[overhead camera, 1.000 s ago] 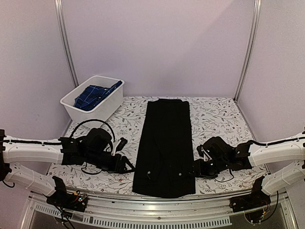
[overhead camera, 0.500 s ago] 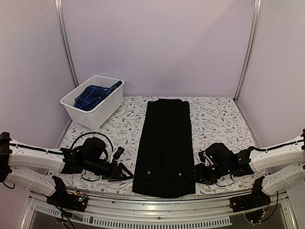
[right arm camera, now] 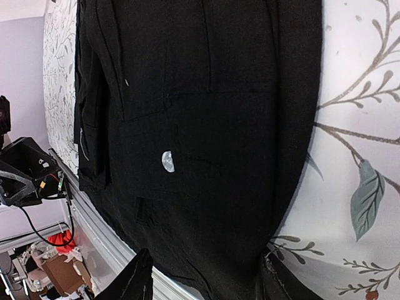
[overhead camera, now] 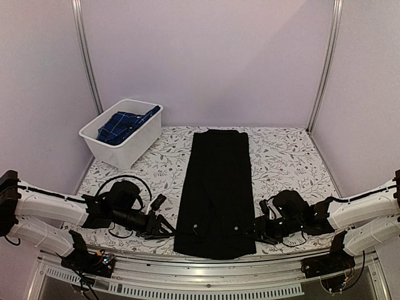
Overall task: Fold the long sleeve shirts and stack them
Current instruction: Pick up the rectangle-folded shirt from the center of the board.
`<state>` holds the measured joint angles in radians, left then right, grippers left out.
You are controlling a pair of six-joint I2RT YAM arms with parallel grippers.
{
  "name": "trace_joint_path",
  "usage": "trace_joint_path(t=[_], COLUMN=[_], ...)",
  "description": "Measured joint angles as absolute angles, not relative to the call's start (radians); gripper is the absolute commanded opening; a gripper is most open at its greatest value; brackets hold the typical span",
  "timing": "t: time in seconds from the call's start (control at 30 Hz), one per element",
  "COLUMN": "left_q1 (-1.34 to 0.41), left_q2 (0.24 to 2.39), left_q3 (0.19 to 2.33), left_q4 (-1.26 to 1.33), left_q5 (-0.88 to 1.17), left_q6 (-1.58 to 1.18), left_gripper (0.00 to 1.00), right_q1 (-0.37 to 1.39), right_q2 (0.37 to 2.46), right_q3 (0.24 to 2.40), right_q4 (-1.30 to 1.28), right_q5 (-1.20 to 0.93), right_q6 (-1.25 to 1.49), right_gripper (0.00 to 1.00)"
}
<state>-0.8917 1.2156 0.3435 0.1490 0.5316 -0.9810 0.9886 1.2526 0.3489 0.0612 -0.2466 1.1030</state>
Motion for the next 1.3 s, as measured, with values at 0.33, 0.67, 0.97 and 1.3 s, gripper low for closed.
trace_joint_path(t=[0.33, 0.67, 0.97, 1.3], left_q1=[-0.890, -0.800, -0.801, -0.813], left_q2=[1.251, 1.351, 1.470, 1.512], left_q3=[0.347, 0.419, 0.483, 0.514], left_q4=[0.152, 0.136, 0.123, 0.047], left_q5=[0.553, 0.561, 0.592, 0.535], left_q6=[-0.970, -0.910, -0.871, -0.857], left_gripper=[0.44, 0.43, 0.41, 0.42], right_q1=[0.987, 0.879, 0.865, 0.864], right_q2=[1.225, 1.234, 1.277, 1.299], right_q3=[0.323, 0.330, 0.347, 0.355], right_q4=[0.076, 0.061, 0.077, 0.096], right_q5=[-0.226, -0.213, -0.220, -0.223], right_q6=[1.137, 1.106, 1.068, 1.049], right_gripper=[0.53, 0.44, 0.38, 0.37])
